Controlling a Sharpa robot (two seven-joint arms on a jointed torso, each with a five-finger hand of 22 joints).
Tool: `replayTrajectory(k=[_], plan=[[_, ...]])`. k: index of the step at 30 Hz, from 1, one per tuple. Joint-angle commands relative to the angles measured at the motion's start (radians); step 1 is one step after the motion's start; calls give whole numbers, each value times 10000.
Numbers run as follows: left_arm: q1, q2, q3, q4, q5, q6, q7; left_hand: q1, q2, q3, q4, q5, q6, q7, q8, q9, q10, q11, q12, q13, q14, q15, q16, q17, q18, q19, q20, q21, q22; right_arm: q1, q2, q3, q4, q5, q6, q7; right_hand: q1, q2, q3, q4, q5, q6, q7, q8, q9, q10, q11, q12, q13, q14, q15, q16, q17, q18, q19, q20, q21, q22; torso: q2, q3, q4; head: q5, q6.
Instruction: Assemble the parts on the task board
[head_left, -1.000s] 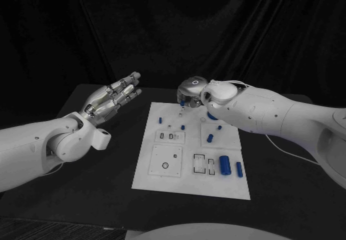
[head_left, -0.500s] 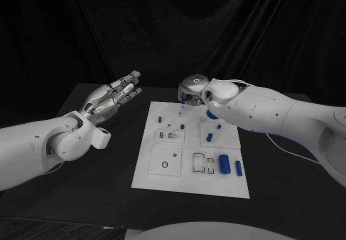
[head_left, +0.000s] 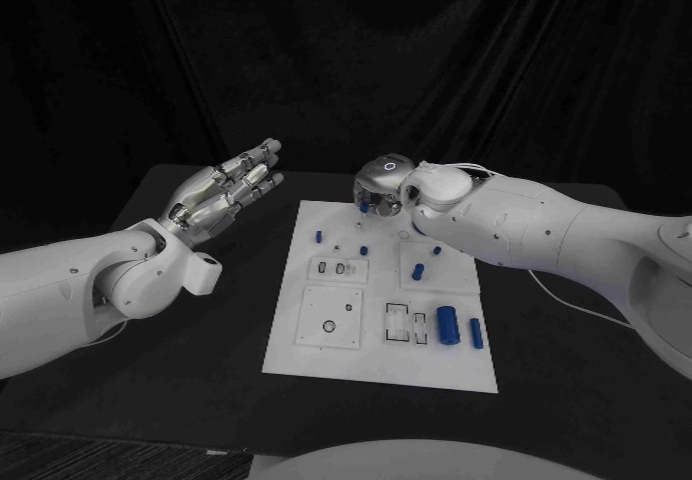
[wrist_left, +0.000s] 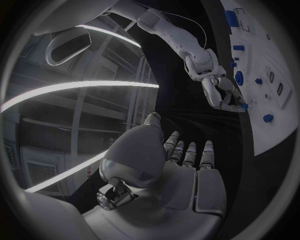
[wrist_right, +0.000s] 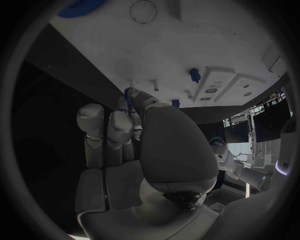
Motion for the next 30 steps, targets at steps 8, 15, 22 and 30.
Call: replayTrajectory(k=[8,15,22,30], plan=[[25,26,11,-2,-11,175,189,134,-4,362,108,172,118,18,178,147,-14,97,193,45,15,185,-95,-60,1,53,59,-106,16,-60,22,5,-36,-17,137,-254,-285,177,15,86,-5,101,113,121,517,85,-50,-191,59,40,15,191,106,-182,-14,78,278,158,-11,-2,7,-4,-53],[24,33,11,53,-11,229,175,141,-4,365,110,173,142,30,182,150,-13,109,195,45,15,194,-95,-60,2,53,69,-106,16,-65,20,5,-35,-17,211,-269,-275,177,27,68,5,53,123,79,522,46,-41,-240,45,13,22,176,89,-181,-37,84,272,172,-19,-2,3,4,-71],[24,47,11,38,-11,272,153,191,2,393,111,204,304,133,211,169,2,223,245,55,15,238,-95,-60,8,56,120,-102,18,-69,31,5,-37,-17,369,-276,-305,158,69,73,12,-239,134,-125,480,-145,6,-412,-3,-33,56,151,50,-178,-92,112,247,194,-23,-4,0,7,-114],[23,43,11,35,-11,293,137,206,2,401,113,211,428,180,240,184,8,276,258,57,15,241,-95,-60,13,60,132,-98,21,-70,-2,5,-30,-17,580,-378,-301,161,75,68,9,-230,137,-125,484,-139,0,-415,-1,-49,58,113,-1,-170,-116,115,219,163,-21,-3,2,28,-139]])
